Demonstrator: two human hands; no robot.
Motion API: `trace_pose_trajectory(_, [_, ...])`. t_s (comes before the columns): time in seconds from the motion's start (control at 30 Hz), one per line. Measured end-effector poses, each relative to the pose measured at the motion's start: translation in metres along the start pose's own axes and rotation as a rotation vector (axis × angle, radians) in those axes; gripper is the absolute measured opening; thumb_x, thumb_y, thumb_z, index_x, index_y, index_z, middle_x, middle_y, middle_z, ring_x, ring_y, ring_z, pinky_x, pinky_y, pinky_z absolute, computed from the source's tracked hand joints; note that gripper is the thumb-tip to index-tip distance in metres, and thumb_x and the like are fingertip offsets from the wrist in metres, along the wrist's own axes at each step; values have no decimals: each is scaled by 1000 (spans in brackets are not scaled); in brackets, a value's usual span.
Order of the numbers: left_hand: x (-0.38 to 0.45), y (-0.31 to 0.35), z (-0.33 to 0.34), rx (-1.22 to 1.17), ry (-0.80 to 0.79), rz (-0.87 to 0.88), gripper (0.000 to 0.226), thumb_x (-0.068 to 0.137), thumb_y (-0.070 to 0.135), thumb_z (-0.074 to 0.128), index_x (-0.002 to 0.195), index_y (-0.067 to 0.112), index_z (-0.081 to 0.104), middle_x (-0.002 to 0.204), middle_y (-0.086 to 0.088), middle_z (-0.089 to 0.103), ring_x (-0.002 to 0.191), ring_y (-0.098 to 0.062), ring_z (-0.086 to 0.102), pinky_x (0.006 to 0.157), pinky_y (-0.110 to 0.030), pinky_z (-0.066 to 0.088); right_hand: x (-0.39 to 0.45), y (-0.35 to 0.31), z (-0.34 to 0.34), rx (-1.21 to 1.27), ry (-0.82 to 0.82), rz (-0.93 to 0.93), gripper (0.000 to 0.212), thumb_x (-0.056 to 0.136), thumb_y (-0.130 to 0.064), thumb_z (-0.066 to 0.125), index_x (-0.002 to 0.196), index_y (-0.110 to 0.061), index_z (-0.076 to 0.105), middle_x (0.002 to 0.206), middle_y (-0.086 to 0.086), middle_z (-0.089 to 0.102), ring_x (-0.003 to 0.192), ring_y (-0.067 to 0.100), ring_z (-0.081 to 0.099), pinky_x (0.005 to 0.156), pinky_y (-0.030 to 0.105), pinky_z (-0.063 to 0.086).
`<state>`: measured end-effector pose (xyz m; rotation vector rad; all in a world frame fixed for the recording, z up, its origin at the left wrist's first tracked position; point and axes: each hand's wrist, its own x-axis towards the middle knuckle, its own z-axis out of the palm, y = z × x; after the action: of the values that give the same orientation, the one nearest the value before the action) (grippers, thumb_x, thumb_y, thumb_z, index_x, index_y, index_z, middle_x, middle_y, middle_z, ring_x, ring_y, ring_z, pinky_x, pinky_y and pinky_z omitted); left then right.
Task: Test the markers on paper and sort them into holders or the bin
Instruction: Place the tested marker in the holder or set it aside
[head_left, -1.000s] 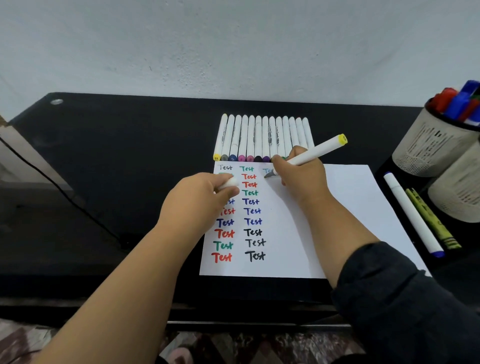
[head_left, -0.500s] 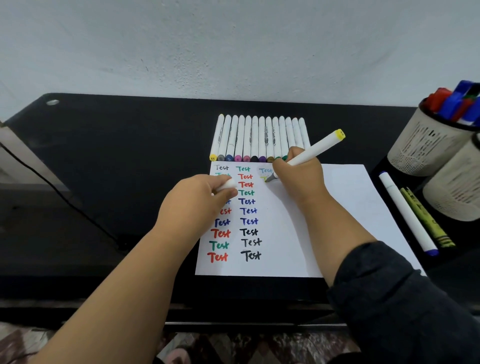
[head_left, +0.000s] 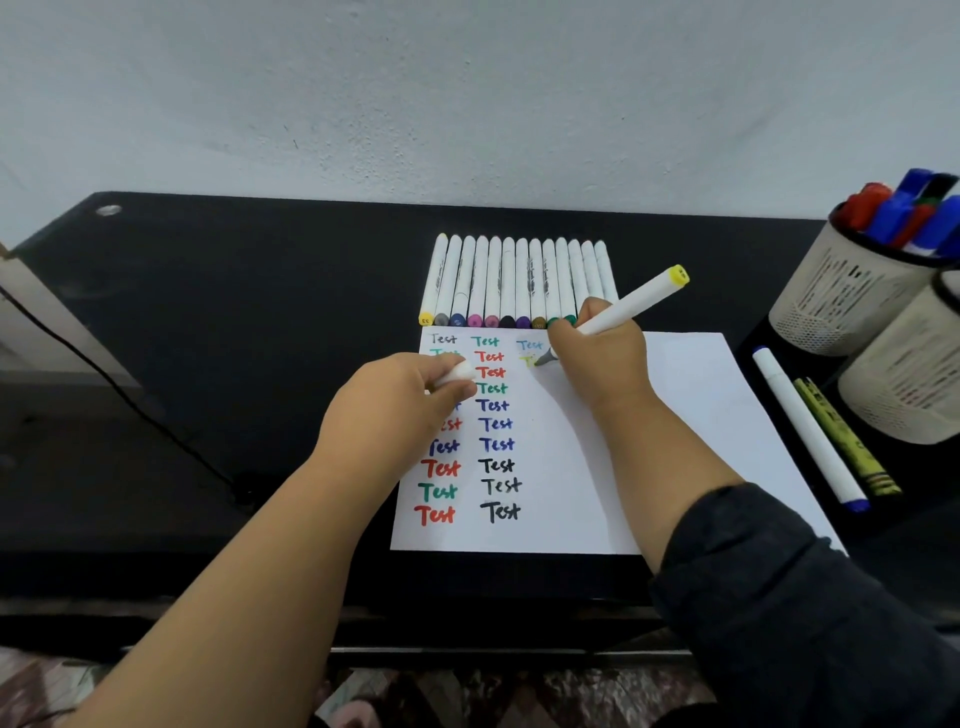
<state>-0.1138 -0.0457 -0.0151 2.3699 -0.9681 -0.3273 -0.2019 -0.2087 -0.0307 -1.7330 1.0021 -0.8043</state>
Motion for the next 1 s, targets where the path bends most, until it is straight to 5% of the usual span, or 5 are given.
trace_pose_trajectory(0.4, [1,-1,1,12,-14,-15,46,91,49,51,135,37,47,109,10,60,76,-2,50,60,-20,40,0,0,-1,0,53,7,36,85,-6,52,61,-16,27,55,-3,31,38,4,36,42,12,27])
trace_pose_trajectory(0.77, [2,-2,1,15,-22,-23,47,90,50,51,135,37,47,123,9,59,82,-5,51,60,-20,38,2,1,-1,2,120,10,33,86,-7,51,62,-16,29,58,-1,34,49,8,33,46,15,30])
trace_pose_trajectory(1.0, [2,-2,2,16,-31,-29,47,90,51,51,135,38,46,119,9,60,71,1,51,56,-18,38,2,0,-1,16,88,39,36,84,-6,51,60,-17,27,54,-4,31,41,5,34,45,16,28])
